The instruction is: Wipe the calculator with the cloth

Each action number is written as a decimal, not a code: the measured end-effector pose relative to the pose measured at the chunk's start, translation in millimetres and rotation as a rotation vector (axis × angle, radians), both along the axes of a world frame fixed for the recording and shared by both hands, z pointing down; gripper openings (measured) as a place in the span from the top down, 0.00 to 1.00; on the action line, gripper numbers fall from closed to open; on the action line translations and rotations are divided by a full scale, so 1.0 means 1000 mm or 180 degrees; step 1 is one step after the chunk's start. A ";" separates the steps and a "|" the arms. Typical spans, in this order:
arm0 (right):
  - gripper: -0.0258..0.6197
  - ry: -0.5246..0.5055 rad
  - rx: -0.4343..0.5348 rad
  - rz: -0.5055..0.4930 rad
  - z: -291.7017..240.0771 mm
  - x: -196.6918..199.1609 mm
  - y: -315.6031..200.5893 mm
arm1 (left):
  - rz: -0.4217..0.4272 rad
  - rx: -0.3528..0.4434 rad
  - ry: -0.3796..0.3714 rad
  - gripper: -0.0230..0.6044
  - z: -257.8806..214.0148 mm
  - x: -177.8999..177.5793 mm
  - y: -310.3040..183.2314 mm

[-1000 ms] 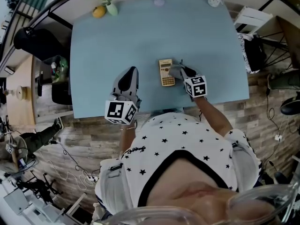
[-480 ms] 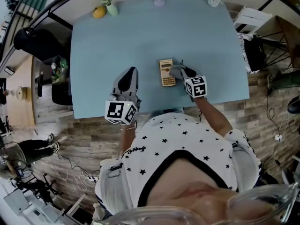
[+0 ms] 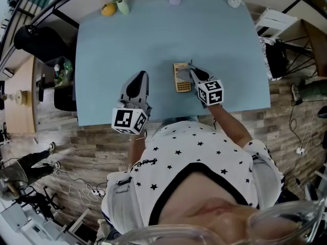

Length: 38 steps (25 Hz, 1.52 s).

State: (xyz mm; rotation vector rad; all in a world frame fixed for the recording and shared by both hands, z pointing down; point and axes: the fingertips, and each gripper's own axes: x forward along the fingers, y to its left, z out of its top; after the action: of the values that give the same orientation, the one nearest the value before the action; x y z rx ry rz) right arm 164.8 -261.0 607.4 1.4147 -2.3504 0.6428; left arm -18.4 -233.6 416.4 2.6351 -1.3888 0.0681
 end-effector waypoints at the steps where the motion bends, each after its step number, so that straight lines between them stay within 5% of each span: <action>1: 0.91 -0.0036 0.0015 -0.0054 -0.004 -0.007 0.000 | -0.0015 0.0003 0.0000 0.91 -0.001 -0.001 0.000; 10: 0.91 -0.0066 -0.0066 -0.0496 0.004 -0.057 0.016 | -0.0214 -0.0040 -0.0020 0.91 0.003 -0.022 0.010; 19: 0.91 0.0112 -0.0247 -0.0693 0.033 -0.066 0.041 | -0.0216 -0.0058 -0.0021 0.91 0.006 -0.022 0.011; 38: 0.91 0.0195 -0.0272 -0.0241 0.037 -0.011 0.036 | 0.0031 -0.0045 0.0015 0.91 0.005 0.005 0.002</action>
State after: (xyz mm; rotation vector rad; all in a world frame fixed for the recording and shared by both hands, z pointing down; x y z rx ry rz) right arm 153.6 -224.8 644.3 1.2844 -2.2889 0.6612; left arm -13.7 -231.4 421.3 2.6290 -1.3692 0.0723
